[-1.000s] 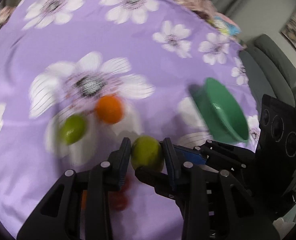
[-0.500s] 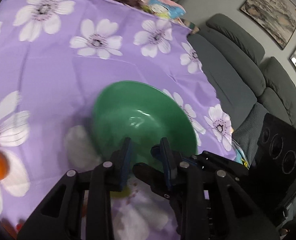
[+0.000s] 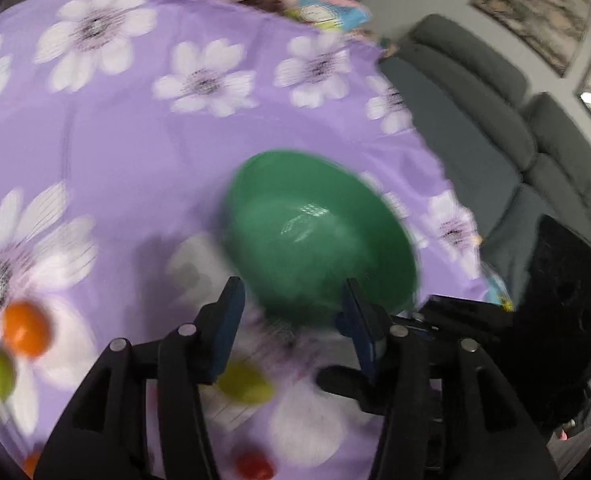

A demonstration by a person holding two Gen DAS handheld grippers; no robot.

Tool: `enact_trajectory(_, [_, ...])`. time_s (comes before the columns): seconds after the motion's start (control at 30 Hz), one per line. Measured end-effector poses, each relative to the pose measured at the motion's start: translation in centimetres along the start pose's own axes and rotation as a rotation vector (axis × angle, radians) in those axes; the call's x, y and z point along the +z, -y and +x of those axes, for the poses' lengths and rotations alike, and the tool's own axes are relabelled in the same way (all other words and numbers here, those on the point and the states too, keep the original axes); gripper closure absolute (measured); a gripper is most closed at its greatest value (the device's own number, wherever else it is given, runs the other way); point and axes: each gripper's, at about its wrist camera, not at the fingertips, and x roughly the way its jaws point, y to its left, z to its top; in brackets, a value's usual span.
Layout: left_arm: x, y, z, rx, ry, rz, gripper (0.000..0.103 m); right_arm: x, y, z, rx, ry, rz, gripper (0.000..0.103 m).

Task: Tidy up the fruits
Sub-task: 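Carry the lime over the green bowl and open the right tool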

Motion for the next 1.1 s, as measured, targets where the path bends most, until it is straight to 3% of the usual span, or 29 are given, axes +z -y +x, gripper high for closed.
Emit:
enact_trajectory(0.2, [-2.8, -3.8, 2.1, 0.044, -0.147, -0.119, 0.052, -2.9, -2.8, 3.9, -0.054, -0.174, -0.123, 0.071])
enact_trajectory(0.3, [-3.5, -4.6, 3.2, -0.028, -0.199, -0.178, 0.052, -2.6, -2.7, 5.0, -0.090, -0.208, -0.176, 0.070])
enact_trajectory(0.47, [-3.7, -4.9, 4.7, -0.017, -0.262, -0.181, 0.051, -2.8, -2.4, 6.9, -0.108, -0.305, -0.202, 0.067])
enact_trajectory(0.63, [-3.4, -5.7, 4.9, -0.067, -0.252, -0.237, 0.055, -2.4, -2.6, 7.3, -0.129, -0.325, -0.245, 0.067])
enact_trajectory(0.7, [-3.7, -6.0, 4.9, -0.108, -0.244, -0.266, 0.065, -2.3, -2.8, 7.4, -0.139, -0.333, -0.269, 0.067])
enact_trajectory(0.9, [-4.8, -6.8, 3.9, -0.167, -0.197, -0.383, 0.065, -2.7, -3.3, 7.1, -0.160, -0.298, -0.287, 0.069])
enact_trajectory(1.1, [-2.5, -3.0, 0.5, -0.128, -0.106, -0.278, 0.065, -1.4, -3.9, 3.2, -0.161, -0.169, -0.272, 0.069])
